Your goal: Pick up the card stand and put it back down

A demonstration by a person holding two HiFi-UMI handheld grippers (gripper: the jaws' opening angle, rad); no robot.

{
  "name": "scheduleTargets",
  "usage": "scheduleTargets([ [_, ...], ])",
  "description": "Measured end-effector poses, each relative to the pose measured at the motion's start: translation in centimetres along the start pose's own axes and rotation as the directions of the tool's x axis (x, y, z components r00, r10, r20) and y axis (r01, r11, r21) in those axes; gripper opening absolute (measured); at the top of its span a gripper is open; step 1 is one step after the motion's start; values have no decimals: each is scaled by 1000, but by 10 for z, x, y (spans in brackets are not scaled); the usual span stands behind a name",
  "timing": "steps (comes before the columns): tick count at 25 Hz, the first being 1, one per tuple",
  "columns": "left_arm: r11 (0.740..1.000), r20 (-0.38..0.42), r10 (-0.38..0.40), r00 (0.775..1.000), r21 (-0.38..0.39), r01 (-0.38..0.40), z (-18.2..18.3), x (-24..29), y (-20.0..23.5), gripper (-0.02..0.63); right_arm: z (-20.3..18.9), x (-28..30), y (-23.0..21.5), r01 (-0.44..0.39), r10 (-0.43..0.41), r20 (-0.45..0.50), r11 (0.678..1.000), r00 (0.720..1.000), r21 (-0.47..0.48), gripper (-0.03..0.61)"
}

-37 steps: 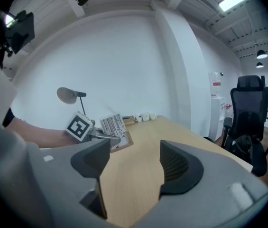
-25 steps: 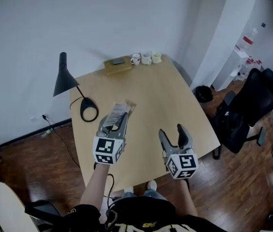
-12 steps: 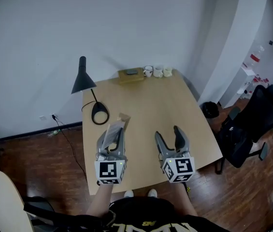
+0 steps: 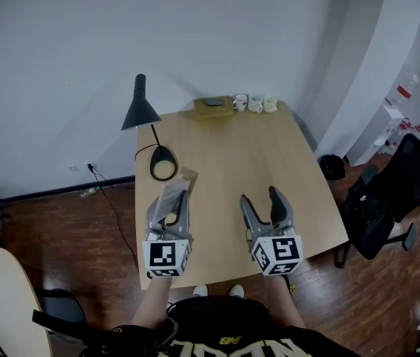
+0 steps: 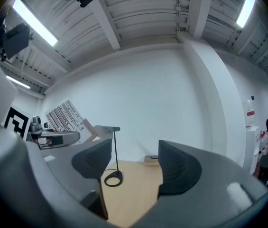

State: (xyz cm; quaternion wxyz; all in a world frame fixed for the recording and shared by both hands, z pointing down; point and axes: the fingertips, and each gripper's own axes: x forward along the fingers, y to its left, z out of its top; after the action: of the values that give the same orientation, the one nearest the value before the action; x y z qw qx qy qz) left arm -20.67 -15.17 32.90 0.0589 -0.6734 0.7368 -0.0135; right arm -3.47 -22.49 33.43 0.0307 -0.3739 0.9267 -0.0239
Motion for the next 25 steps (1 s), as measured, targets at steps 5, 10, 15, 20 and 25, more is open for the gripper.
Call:
scheduleTargets([
  [5, 1000, -45, 1, 999, -3, -1, -14, -3, 13, 107, -7, 5, 10, -20, 20, -23, 1000, 1000, 2, 311],
  [10, 1000, -99, -6, 995, -1, 6, -34, -10, 27, 109, -19, 4, 17, -30, 30, -57, 1000, 998, 9, 310],
  [15, 998, -187, -50, 981, 25, 55, -70, -11, 37, 109, -37, 2, 17, -29, 31, -104, 999, 994, 18, 310],
  [20, 986, -364, -130, 922, 49, 158, -144, -14, 44, 110, -65, 6, 25, -38, 44, -170, 999, 985, 36, 308],
  [25, 970, -515, -221, 828, -32, 239, -234, -24, 42, 110, -106, 1, 38, -41, 57, -279, 997, 959, 62, 308],
])
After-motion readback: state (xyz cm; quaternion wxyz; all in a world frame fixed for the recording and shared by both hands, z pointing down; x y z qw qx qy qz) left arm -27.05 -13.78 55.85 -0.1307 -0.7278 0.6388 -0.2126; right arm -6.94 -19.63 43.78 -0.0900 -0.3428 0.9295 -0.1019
